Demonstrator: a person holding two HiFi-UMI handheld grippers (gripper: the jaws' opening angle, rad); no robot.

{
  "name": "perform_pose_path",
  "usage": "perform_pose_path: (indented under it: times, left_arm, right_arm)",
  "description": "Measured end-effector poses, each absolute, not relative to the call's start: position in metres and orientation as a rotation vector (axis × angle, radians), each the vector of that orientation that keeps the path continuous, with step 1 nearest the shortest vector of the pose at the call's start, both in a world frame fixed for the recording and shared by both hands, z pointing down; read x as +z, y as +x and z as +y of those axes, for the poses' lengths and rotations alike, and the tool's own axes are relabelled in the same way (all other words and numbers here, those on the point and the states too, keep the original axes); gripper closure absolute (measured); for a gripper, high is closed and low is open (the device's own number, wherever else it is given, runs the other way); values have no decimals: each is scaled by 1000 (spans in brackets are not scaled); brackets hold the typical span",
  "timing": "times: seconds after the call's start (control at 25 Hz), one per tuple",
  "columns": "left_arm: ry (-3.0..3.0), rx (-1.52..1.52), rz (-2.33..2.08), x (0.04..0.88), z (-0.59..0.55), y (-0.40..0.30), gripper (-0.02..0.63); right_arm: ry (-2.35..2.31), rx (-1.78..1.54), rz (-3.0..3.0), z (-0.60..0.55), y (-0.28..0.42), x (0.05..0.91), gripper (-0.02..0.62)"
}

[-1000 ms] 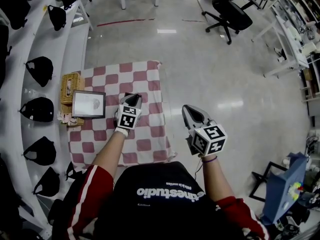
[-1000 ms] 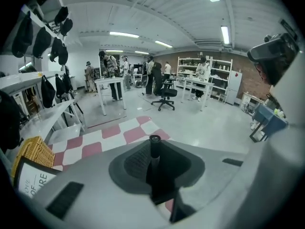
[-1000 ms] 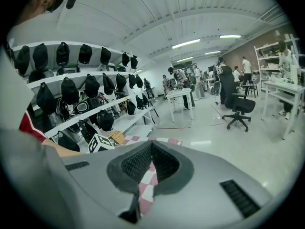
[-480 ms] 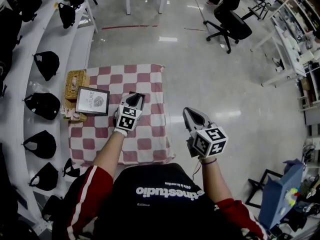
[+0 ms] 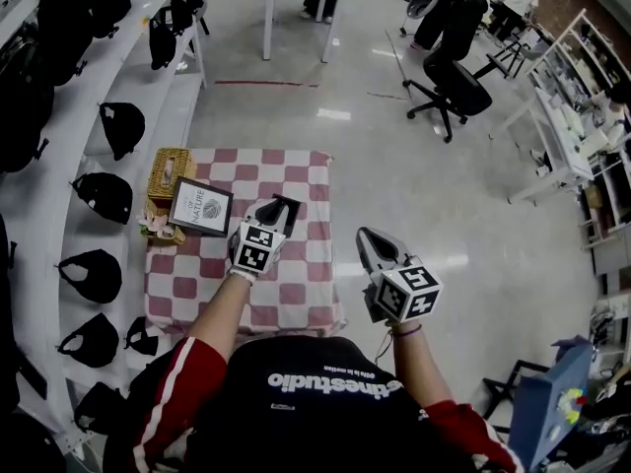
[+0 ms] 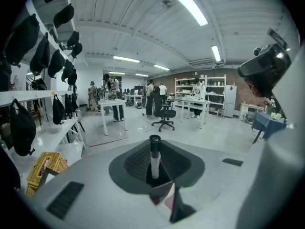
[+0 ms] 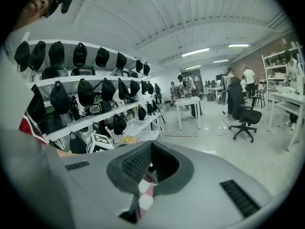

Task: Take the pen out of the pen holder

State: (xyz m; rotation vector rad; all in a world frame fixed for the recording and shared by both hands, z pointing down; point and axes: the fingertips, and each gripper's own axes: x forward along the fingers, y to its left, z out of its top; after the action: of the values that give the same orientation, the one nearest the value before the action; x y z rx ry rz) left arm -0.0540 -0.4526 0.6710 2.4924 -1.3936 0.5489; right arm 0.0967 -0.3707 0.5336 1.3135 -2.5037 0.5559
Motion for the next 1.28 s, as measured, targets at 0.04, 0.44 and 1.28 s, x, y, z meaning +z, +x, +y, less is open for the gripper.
perform_pose_path:
  times: [0.04, 0.44, 1.28]
  left_arm:
    - [2497, 534, -1396, 666, -450, -56, 538]
    - [2588, 397, -1372, 602, -419, -71, 538]
    - [2570, 242, -1455, 531, -282, -148, 538]
  right_arm:
    - [1314, 545, -2507, -368, 94, 530, 591]
    - [1315, 490, -2557, -339, 61, 496, 591]
    - [1268, 398, -2646, -243, -2, 469, 591]
